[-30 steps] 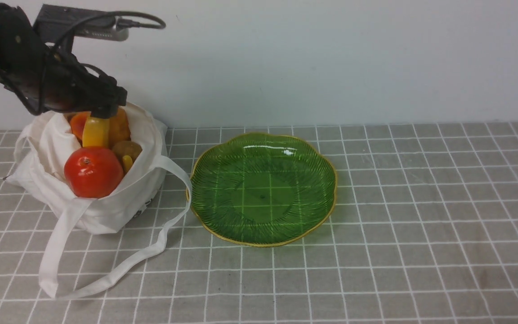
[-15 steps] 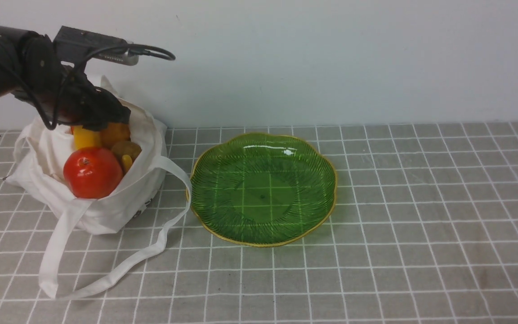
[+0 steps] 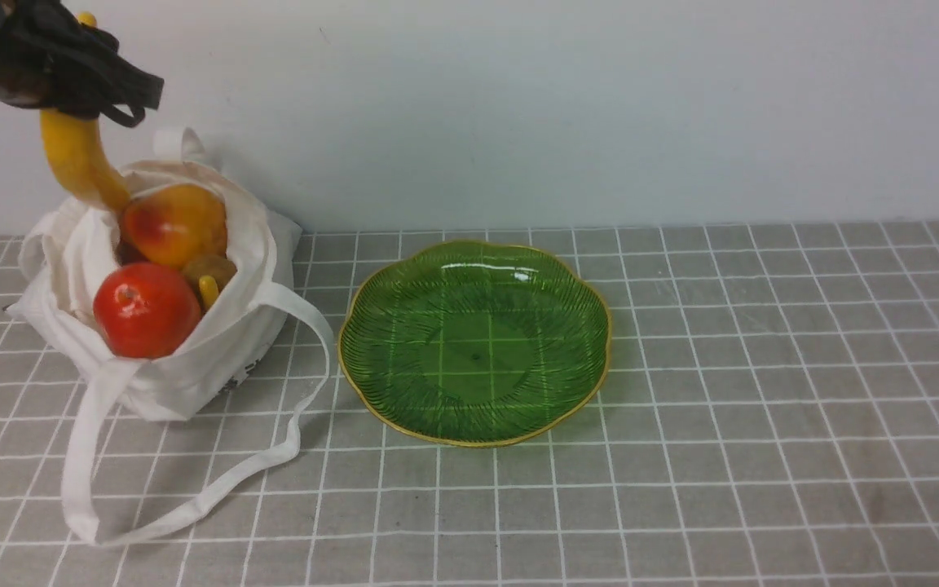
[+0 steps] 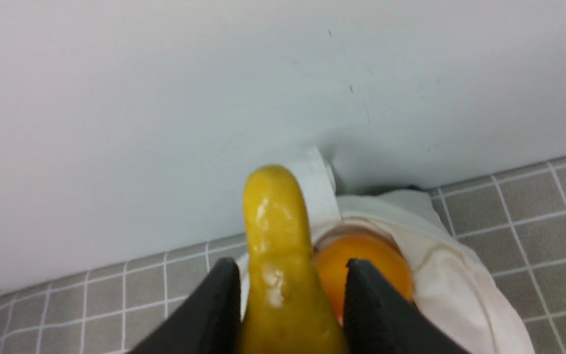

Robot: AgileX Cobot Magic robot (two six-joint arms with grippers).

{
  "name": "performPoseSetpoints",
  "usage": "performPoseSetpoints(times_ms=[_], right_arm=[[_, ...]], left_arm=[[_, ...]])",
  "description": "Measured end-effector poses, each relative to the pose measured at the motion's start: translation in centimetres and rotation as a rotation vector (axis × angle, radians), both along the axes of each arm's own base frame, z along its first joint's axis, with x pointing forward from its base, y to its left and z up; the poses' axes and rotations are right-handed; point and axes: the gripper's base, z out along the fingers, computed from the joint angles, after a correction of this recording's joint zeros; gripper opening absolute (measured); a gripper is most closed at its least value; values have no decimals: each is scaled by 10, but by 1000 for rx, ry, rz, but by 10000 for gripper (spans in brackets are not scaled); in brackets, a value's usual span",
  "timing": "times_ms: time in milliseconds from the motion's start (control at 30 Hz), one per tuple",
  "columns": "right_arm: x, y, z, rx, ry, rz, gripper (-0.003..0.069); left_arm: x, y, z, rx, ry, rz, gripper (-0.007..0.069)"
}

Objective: Take the fruit out of the bag on the grey coffee tablecloth and place them on the plate.
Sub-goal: 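Place the banana on the plate with the left gripper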

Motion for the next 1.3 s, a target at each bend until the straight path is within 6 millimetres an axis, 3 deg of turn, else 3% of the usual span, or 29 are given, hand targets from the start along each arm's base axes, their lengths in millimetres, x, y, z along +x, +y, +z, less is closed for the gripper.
performPoseSetpoints(times_ms=[100,233,367,467,500,633,800,900,1000,1133,1300], right_arm=[[0,0,0,0,0,0,-12],[0,0,0,0,0,0,-12],[0,0,0,0,0,0,-12],[0,0,0,0,0,0,-12],[0,0,0,0,0,0,-12],[0,0,0,0,0,0,-12],[0,0,0,0,0,0,-12],[0,0,0,0,0,0,-12],[0,0,0,0,0,0,-12],[0,0,0,0,0,0,-12],[0,0,0,0,0,0,-12]], left_arm=[[-12,-4,17,-2,-50,-14,246],[-42,-42,48,-84,-141,-134,246],[-62,-89,58,-198,-148,-282,246],[-69,-119,53,-233,-118,-375,246],[-69,-138,45,-236,-90,-425,246],[-55,-165,17,-192,-23,-473,246],[-16,-192,-59,-99,153,-475,246],[-1,-200,-91,-67,196,-478,263],[6,-204,-105,-50,199,-485,326],[14,-208,-122,-10,189,-504,514],[15,-208,-123,24,179,-515,631]])
